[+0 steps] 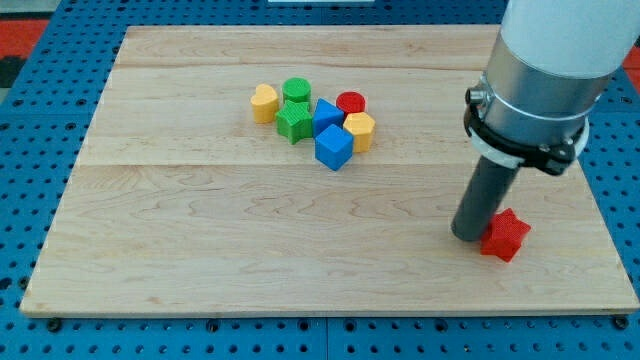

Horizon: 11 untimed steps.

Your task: Place the red circle vertical to the red star

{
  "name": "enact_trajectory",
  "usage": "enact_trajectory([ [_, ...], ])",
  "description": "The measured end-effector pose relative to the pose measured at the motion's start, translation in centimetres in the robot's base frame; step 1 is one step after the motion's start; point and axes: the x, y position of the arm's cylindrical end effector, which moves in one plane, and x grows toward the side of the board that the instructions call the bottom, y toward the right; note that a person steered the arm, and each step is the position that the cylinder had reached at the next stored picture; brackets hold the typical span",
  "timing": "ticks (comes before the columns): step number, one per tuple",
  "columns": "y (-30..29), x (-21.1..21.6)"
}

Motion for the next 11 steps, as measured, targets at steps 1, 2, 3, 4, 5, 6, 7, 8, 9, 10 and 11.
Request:
enact_trajectory([
  [1, -2.3, -5.5],
  [2, -0.4, -13.0],
  [3, -7.3, -18.3],
  [4, -12.4, -18.8],
  [5, -18.3, -18.6],
  [6, -16.7, -15.2],
  [7, -11.5, -14.8],
  [8, -8.5, -14.9],
  [9, -5.0, -14.9],
  [10, -0.6, -14.8],
  [11, 0.8, -16.4],
])
